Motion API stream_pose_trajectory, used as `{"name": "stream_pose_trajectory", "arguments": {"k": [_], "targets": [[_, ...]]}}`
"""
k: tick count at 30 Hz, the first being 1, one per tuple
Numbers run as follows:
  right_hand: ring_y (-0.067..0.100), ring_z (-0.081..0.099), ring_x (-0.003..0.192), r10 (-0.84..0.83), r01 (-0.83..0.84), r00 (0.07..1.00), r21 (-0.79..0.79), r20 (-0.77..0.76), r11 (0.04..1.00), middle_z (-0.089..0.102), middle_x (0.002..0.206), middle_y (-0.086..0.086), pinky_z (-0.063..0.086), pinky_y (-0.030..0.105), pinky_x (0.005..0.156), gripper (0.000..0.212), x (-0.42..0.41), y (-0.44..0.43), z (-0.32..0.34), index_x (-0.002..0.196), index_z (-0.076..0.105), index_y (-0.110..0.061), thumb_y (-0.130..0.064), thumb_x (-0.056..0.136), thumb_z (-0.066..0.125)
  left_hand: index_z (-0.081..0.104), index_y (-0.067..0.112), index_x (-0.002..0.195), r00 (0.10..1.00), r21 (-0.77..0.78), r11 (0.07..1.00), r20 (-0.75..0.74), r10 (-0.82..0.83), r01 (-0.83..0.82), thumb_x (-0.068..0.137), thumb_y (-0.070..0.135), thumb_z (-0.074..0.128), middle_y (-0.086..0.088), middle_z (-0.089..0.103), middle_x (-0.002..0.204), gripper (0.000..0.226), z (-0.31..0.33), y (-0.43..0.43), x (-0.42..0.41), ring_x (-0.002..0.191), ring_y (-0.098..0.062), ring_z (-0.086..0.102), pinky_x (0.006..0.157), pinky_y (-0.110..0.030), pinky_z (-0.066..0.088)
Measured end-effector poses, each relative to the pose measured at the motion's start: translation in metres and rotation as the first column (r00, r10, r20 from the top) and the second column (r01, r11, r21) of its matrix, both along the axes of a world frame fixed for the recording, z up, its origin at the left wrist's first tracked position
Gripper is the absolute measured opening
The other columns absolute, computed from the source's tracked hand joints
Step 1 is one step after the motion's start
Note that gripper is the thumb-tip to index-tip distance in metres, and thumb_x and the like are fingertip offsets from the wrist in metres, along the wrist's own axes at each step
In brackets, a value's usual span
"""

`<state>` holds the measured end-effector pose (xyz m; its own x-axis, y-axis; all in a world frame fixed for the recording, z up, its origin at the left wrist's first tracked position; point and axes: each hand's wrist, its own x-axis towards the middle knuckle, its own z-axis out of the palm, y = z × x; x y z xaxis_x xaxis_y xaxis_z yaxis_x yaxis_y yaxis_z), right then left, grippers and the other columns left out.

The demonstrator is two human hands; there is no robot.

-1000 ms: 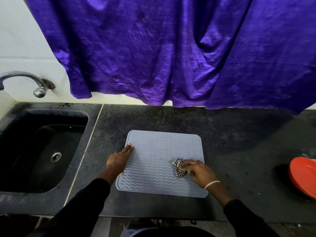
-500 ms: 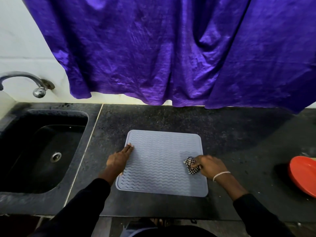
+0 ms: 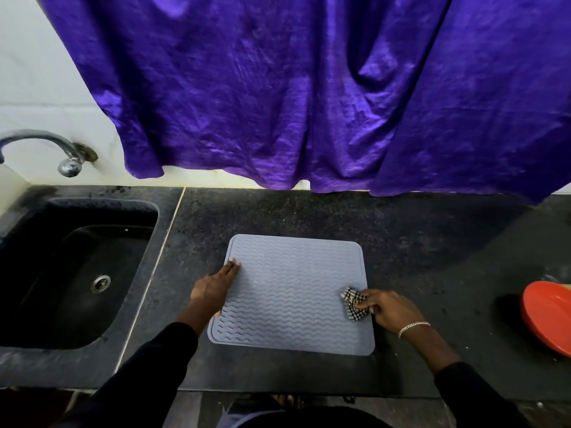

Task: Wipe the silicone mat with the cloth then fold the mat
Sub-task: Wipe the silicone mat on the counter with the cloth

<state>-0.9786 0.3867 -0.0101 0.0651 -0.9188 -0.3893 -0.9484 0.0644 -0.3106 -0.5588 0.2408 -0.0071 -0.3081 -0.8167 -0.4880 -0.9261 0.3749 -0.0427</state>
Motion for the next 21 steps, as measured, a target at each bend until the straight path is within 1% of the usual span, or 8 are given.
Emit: {"name": "stream_pose_trajectory", "arguments": {"k": [4,6,8,11,14,17,19,21], "targets": [[0.017,0.061,0.126,-0.037,0.041,0.981,0.018,-0.192,0.999,0.062,0.139,-0.012,0.053,0.033,0.101,0.043,0.008,-0.012,0.012,0.125,0.063,-0.046,-0.028,0.086,0.062,-0.006,0.030,0.161,1.000,-0.013,1.000,-0.007,0.010,-0.010,0.095,0.002,0.056,0.009,-0.009,0.169,0.094,0.001,0.002,-0.001,0.145,-0.030,0.039,0.112,-0.042,0.042],[0.016,0.060,0.127,-0.028,0.027,0.987,-0.006,-0.160,1.000,0.060,0.142,-0.014,0.053,0.035,0.102,0.047,0.017,-0.017,0.016,0.128,0.063,-0.045,-0.025,0.085,0.063,-0.006,0.030,0.161,1.000,-0.020,1.000,-0.007,0.010,-0.010,0.095,0.003,0.056,0.009,-0.009,0.169,0.095,0.001,0.003,-0.001,0.144,-0.030,0.040,0.112,-0.042,0.043],[0.013,0.056,0.132,0.010,-0.012,0.997,-0.032,-0.071,0.999,0.055,0.147,-0.018,0.051,0.033,0.107,0.052,0.027,-0.018,0.014,0.130,0.062,-0.046,-0.018,0.086,0.063,-0.006,0.030,0.161,1.000,-0.026,1.000,-0.009,0.010,-0.011,0.095,0.002,0.056,0.009,-0.009,0.169,0.095,0.001,0.004,-0.001,0.145,-0.030,0.040,0.114,-0.042,0.042],[0.008,0.053,0.135,0.051,-0.049,0.998,-0.046,0.026,0.998,0.051,0.150,-0.022,0.043,0.023,0.113,0.053,0.034,-0.010,0.003,0.129,0.065,-0.046,-0.013,0.087,0.063,-0.007,0.030,0.161,1.000,-0.034,0.999,-0.015,0.015,-0.016,0.096,0.001,0.054,0.008,-0.009,0.169,0.094,0.001,0.004,-0.002,0.146,-0.028,0.039,0.116,-0.041,0.039],[0.009,0.050,0.139,0.018,-0.014,0.995,-0.046,0.102,0.999,0.049,0.153,-0.018,0.033,0.013,0.114,0.050,0.023,0.007,-0.010,0.125,0.069,-0.042,-0.007,0.090,0.061,-0.007,0.029,0.161,1.000,-0.031,0.999,-0.024,0.019,-0.020,0.095,-0.001,0.052,0.007,-0.009,0.169,0.093,0.000,0.003,-0.002,0.147,-0.025,0.037,0.119,-0.040,0.035],[0.010,0.053,0.137,-0.036,0.039,0.998,-0.062,0.054,0.997,0.048,0.152,-0.023,0.043,0.024,0.114,0.050,0.007,0.017,-0.008,0.122,0.069,-0.047,-0.009,0.091,0.060,-0.006,0.029,0.161,1.000,-0.036,0.999,-0.021,0.015,-0.016,0.094,-0.001,0.053,0.007,-0.008,0.170,0.095,-0.003,0.003,-0.001,0.146,-0.026,0.040,0.117,-0.040,0.038],[0.009,0.057,0.132,-0.089,0.089,0.996,-0.043,0.003,0.995,0.051,0.148,-0.027,0.047,0.025,0.108,0.053,0.001,0.017,0.000,0.121,0.069,-0.050,-0.009,0.088,0.059,-0.006,0.029,0.161,1.000,-0.036,0.999,-0.020,0.007,-0.007,0.093,-0.003,0.052,0.006,-0.007,0.170,0.095,-0.005,0.001,0.000,0.144,-0.027,0.042,0.115,-0.041,0.041],[0.011,0.060,0.127,-0.100,0.098,0.992,-0.022,-0.080,0.995,0.056,0.144,-0.023,0.051,0.029,0.104,0.051,0.001,0.015,0.007,0.124,0.066,-0.049,-0.015,0.087,0.057,-0.006,0.029,0.161,1.000,-0.031,1.000,-0.018,0.001,-0.001,0.093,-0.003,0.052,0.005,-0.007,0.170,0.095,-0.008,0.000,0.001,0.145,-0.027,0.041,0.116,-0.042,0.040]]}}
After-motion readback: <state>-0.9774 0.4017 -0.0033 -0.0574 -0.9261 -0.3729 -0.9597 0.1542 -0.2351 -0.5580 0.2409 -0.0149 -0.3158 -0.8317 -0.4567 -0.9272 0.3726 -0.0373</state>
